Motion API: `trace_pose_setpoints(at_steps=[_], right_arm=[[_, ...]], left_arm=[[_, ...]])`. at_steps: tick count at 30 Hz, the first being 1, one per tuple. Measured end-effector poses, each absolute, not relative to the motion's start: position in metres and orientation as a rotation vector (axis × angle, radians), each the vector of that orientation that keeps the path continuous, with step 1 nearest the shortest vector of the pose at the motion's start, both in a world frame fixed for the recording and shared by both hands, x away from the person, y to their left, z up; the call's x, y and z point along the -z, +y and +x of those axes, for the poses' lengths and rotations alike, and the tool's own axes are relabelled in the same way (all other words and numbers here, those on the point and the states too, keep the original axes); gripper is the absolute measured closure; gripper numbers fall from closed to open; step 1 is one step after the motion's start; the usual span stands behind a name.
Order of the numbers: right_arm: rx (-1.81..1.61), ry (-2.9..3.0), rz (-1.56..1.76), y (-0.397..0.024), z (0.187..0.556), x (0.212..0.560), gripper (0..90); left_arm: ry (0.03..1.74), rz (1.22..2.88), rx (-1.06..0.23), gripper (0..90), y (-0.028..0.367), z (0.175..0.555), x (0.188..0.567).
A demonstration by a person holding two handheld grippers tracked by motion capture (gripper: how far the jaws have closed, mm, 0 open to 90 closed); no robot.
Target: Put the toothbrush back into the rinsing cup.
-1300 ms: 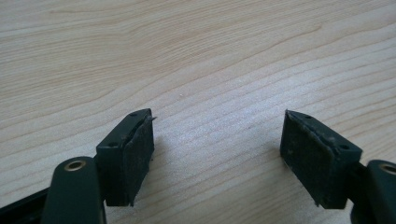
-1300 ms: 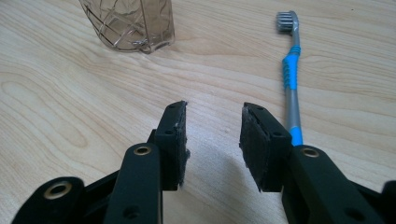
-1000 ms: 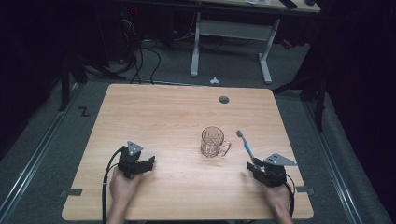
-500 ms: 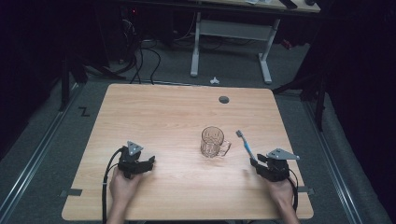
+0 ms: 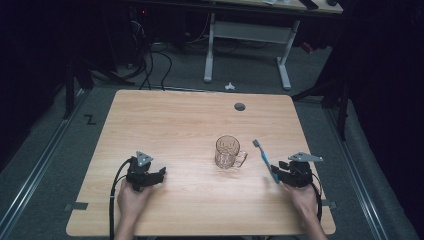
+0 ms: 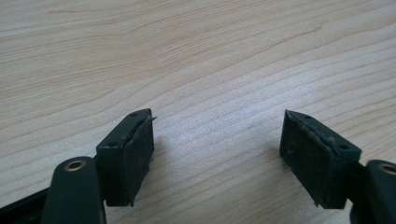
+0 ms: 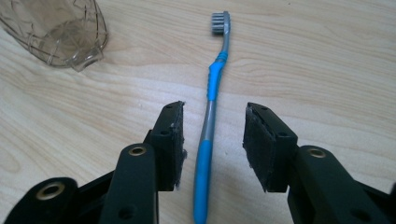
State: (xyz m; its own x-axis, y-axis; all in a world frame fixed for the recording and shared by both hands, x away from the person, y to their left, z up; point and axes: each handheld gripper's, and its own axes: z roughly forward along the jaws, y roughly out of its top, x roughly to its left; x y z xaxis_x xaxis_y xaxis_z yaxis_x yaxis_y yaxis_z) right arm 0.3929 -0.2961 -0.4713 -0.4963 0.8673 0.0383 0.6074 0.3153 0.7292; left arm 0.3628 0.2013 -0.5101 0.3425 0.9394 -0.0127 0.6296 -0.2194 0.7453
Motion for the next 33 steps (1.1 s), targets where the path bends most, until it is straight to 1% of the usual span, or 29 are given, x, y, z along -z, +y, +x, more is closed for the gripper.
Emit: trace_pose_setpoints(at_steps=[18,33], right_arm=[[-0.814,2.365,1.312,-0.278,0.432,0.452,60.9],[-0.645,2.473,1.371,-0.263,0.465,0.447,62.2]], left_arm=[[1.369,1.943,-0.597,26.5,0.201,0.363,0.510],[1.369,1.944,-0.597,26.3,0.201,0.363,0.510]])
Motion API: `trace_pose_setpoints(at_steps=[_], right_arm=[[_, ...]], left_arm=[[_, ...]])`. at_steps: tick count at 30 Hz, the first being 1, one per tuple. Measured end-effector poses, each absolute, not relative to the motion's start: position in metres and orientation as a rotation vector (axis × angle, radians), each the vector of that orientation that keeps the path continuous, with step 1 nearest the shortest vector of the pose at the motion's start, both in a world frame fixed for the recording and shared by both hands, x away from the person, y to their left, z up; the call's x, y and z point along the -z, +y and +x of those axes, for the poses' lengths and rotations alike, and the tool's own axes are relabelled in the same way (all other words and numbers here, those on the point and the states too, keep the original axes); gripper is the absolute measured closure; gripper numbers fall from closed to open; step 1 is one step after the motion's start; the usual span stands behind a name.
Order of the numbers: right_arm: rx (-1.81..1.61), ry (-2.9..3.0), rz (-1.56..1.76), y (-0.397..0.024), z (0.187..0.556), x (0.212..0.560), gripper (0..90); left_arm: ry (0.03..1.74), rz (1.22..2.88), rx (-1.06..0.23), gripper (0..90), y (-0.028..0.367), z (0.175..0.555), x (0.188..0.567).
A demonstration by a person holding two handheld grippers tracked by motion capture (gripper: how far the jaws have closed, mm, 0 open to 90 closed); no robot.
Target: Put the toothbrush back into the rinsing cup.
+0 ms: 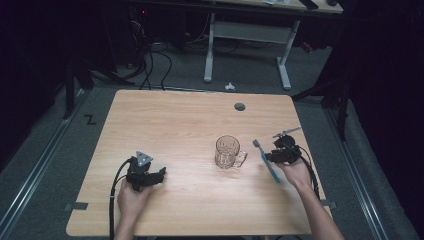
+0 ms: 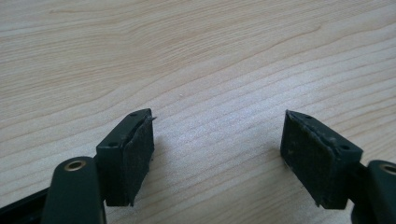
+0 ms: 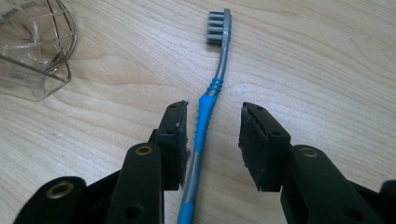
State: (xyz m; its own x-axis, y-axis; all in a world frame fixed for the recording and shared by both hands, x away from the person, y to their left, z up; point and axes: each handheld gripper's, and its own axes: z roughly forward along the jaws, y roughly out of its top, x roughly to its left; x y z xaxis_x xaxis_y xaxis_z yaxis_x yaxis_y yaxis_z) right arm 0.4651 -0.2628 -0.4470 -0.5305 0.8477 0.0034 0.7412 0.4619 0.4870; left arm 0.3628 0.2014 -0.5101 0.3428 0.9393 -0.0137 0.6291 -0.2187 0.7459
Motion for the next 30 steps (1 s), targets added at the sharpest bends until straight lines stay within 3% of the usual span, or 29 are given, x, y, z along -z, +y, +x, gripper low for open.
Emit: trace_pose_setpoints(at_steps=[30], right_arm=[[-0.316,2.617,1.411,-0.233,0.503,0.459,66.7]], left_arm=[[1.367,1.948,-0.598,26.2,0.201,0.363,0.510]])
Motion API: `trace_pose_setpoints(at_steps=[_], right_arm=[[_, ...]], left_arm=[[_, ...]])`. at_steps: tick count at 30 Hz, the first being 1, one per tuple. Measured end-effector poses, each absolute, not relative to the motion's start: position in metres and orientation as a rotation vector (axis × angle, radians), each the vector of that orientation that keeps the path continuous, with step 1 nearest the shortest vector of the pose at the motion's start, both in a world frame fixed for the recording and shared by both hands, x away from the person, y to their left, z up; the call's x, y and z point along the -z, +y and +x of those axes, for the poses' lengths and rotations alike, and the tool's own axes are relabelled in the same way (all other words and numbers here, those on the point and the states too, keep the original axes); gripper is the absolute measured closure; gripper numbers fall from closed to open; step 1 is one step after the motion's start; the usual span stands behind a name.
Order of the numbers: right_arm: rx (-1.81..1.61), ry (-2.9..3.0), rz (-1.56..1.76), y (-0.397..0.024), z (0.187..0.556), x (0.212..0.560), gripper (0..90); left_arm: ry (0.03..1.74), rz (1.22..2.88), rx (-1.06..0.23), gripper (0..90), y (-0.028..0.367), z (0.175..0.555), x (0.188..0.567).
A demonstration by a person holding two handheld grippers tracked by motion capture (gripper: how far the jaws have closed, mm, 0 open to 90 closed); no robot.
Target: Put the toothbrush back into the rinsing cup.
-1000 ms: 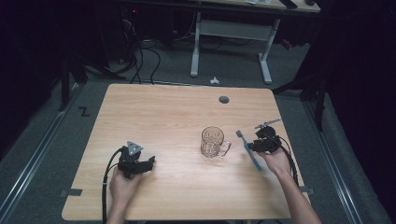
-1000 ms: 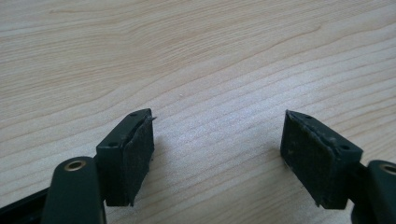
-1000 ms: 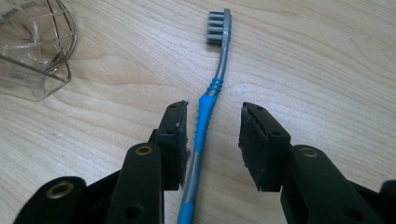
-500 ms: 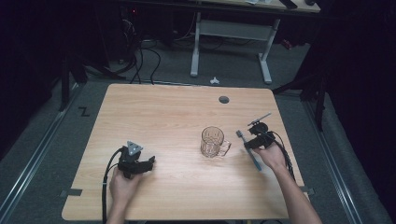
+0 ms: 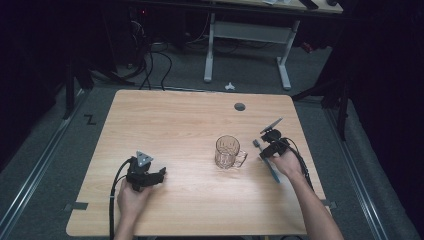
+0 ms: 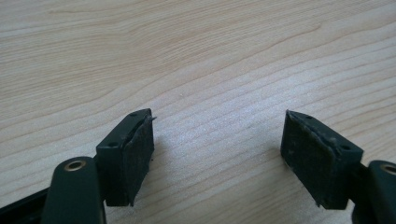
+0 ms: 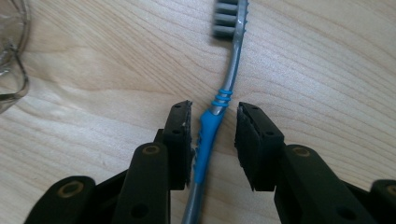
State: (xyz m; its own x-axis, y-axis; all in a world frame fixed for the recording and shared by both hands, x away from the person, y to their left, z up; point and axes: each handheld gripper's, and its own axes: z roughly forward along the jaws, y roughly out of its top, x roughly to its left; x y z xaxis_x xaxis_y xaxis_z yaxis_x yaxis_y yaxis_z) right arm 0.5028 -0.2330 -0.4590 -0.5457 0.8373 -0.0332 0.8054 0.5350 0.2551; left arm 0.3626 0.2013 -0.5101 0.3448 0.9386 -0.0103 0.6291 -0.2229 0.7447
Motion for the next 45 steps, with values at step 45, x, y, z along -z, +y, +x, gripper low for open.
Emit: trace_pose_setpoints(at_steps=[45], right_arm=[[-0.406,2.635,1.439,-0.240,0.499,0.451,80.3]], left_arm=[[1.367,1.947,-0.596,26.5,0.201,0.363,0.510]])
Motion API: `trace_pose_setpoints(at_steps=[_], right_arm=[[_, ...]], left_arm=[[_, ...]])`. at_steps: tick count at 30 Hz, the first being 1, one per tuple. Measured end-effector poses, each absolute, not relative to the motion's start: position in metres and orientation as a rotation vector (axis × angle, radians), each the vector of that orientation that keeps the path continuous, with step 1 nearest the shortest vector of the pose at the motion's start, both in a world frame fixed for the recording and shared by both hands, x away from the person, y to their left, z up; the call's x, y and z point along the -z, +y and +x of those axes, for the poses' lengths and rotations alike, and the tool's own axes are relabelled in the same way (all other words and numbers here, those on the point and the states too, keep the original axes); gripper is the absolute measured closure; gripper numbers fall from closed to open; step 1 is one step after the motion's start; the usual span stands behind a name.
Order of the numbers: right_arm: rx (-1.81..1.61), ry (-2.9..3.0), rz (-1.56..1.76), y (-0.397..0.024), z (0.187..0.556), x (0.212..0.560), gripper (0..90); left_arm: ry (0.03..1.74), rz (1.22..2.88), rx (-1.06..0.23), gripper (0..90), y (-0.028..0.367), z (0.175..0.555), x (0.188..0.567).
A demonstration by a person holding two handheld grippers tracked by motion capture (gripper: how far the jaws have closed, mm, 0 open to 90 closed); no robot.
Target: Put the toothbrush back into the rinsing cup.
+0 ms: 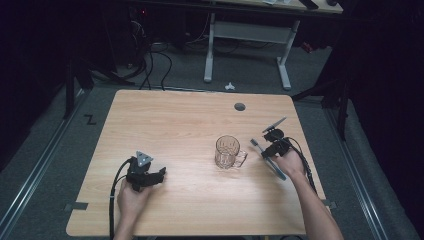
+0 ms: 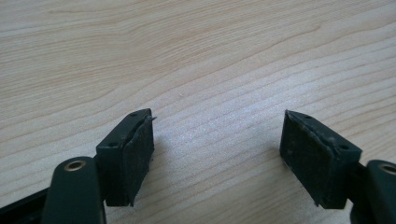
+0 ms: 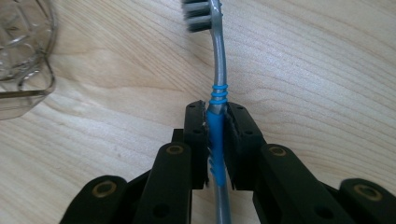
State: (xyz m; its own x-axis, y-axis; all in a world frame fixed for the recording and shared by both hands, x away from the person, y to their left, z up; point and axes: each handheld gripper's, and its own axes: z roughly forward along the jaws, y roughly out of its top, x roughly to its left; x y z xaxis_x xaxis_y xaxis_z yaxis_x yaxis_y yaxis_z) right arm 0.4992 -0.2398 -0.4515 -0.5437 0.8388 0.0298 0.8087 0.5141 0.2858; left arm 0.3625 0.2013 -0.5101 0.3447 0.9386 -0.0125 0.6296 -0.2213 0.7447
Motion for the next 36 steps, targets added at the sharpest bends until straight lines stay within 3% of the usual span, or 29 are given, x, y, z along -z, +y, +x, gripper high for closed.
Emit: trace_pose_setpoints(at_steps=[36], right_arm=[[-0.931,2.497,1.370,-0.261,0.444,0.421,80.4]], left_arm=[[1.366,1.949,-0.599,26.2,0.201,0.363,0.510]])
